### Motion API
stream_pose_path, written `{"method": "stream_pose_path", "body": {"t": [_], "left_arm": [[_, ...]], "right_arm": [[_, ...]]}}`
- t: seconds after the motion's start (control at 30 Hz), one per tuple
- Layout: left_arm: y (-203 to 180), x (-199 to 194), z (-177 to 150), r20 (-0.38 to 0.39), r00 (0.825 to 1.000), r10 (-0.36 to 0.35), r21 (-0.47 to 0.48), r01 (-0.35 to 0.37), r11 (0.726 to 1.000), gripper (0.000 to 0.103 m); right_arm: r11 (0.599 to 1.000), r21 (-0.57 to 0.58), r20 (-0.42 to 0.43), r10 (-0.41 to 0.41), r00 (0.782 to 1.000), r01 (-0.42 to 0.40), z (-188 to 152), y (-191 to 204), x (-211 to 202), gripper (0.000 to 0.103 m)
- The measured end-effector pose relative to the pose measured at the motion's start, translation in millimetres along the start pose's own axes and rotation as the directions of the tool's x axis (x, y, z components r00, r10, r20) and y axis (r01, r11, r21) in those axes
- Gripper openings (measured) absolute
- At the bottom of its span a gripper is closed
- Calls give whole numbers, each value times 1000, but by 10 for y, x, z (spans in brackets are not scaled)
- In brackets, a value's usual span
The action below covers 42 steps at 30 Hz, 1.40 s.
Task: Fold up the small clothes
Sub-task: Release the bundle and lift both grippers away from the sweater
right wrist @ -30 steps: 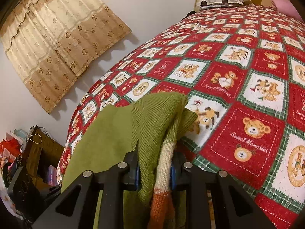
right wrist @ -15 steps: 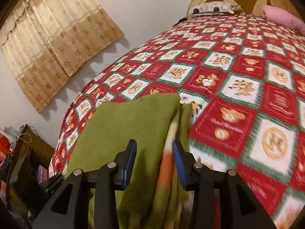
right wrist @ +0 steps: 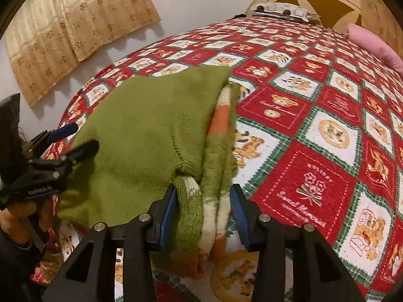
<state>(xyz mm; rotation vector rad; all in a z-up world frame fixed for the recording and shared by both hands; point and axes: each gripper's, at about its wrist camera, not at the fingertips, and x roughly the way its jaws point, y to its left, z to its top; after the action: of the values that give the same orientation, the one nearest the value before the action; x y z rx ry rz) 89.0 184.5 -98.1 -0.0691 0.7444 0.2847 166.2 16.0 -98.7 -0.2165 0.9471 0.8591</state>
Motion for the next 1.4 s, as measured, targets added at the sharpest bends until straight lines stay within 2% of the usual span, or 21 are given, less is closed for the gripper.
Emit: {"method": "stream_pose_path", "body": {"t": [0.07,0.13,0.17,0.23,0.27,0.33,0.5,0.57,0.73,0.83,1.0,1.17,1.2,1.23,1.27,1.33,1.4], "left_arm": [[-34,67,-44,-3,1000,3,22,-3,1000,103],[0,111,-87,-14,1000,-24,-10,24,1000,103],[40,126,-92,-22,999,-46,-40,45,998,103],[49,121,-88,-28,998,-59,-54,58,997,103],[49,120,-85,-28,998,-61,-55,59,997,103],[51,116,-84,-30,998,-61,-56,60,997,103],[78,111,-83,-38,996,-81,-65,78,995,103],[77,128,-86,-37,995,-90,-66,88,994,103],[84,190,-94,-38,992,-121,-84,118,989,103],[113,209,-114,-35,989,-145,-108,141,984,103],[116,200,-135,-37,989,-146,-140,139,980,103],[67,-27,-79,-32,997,-70,-96,66,993,103],[58,-106,-69,-27,999,-44,-85,42,996,103],[62,-214,-57,-5,1000,-27,-82,27,996,103],[67,-338,-42,27,999,-28,-84,30,996,103],[90,-532,4,68,998,-20,-85,25,996,103],[97,-740,47,121,993,-10,-91,22,996,103]], "right_arm": [[1000,3,20,-18,1000,18,37,14,-96,44],[999,-12,85,-38,996,39,125,120,-275,44],[999,-20,116,-22,993,24,176,174,-347,44],[996,-51,159,80,984,-73,319,324,-417,44],[991,-63,156,125,980,-117,399,392,-373,44],[987,-71,130,151,980,-142,489,454,-221,44],[995,4,69,99,993,-99,519,309,175,44],[994,9,31,110,993,-110,444,240,312,43],[976,71,89,200,976,-207,343,23,337,42],[971,74,127,217,968,-228,285,-2,349,42],[989,14,139,142,980,-145,271,167,332,43],[993,39,146,105,984,-111,279,212,80,44],[994,50,176,86,981,-97,258,231,-53,45],[995,52,217,73,973,-86,232,259,-208,50],[996,46,254,61,965,-75,202,293,-353,62],[999,39,327,-7,945,-7,146,393,-646,73],[999,25,371,-41,928,34,111,496,-873,73]]}}
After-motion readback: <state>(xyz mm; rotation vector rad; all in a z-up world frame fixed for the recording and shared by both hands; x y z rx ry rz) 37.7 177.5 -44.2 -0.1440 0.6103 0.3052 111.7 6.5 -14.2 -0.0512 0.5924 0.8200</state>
